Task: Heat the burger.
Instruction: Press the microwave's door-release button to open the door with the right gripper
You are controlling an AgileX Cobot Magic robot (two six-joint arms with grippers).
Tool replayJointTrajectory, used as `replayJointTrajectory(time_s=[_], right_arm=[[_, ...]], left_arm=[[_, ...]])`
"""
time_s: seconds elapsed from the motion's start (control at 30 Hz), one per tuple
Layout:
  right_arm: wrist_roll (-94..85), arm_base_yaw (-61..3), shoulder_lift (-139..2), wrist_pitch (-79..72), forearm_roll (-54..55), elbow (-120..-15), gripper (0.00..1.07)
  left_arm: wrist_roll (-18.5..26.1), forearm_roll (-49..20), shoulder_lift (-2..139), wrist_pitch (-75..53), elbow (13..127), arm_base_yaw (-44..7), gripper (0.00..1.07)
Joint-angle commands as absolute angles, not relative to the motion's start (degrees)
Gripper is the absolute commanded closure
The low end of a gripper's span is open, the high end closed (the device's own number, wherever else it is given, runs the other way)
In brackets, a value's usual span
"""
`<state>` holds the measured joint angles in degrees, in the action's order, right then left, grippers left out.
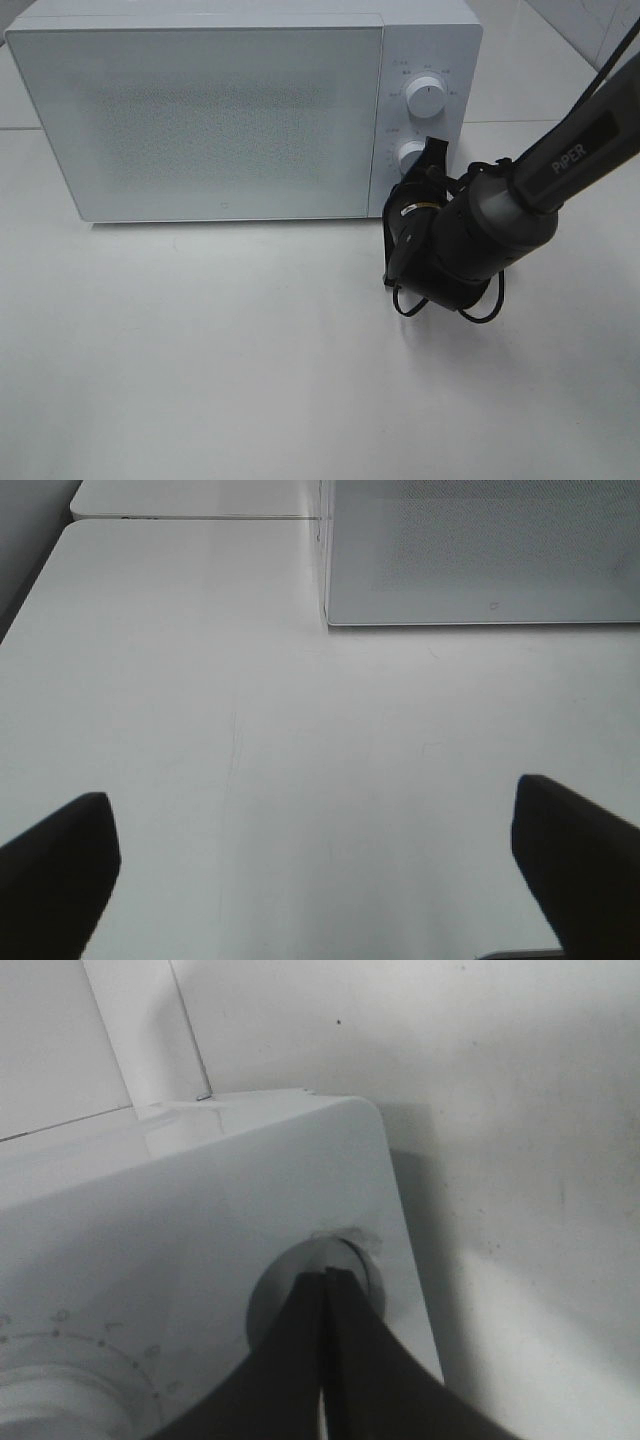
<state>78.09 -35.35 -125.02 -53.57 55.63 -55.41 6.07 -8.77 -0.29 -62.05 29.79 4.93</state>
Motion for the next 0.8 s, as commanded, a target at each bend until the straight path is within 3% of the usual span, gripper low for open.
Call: replayJointTrajectory(time_s=[0.03, 0.5, 0.8], right_arm=[[77.35, -34.21, -125.13, -63.25, 52.14, -59.59, 1.07], [75.97, -32.89, -126.28, -66.29, 49.73, -62.51, 1.07], [74.48, -33.06, -124.05, -65.49, 49.50, -58.61, 1.07]], left_arm=[[5.67, -8.88, -1.20, -61.36, 29.56, 5.10, 0.07], [5.67, -8.88, -1.20, -61.36, 29.56, 5.10, 0.07], [5.67, -8.88, -1.20, -61.36, 29.56, 5.10, 0.07]])
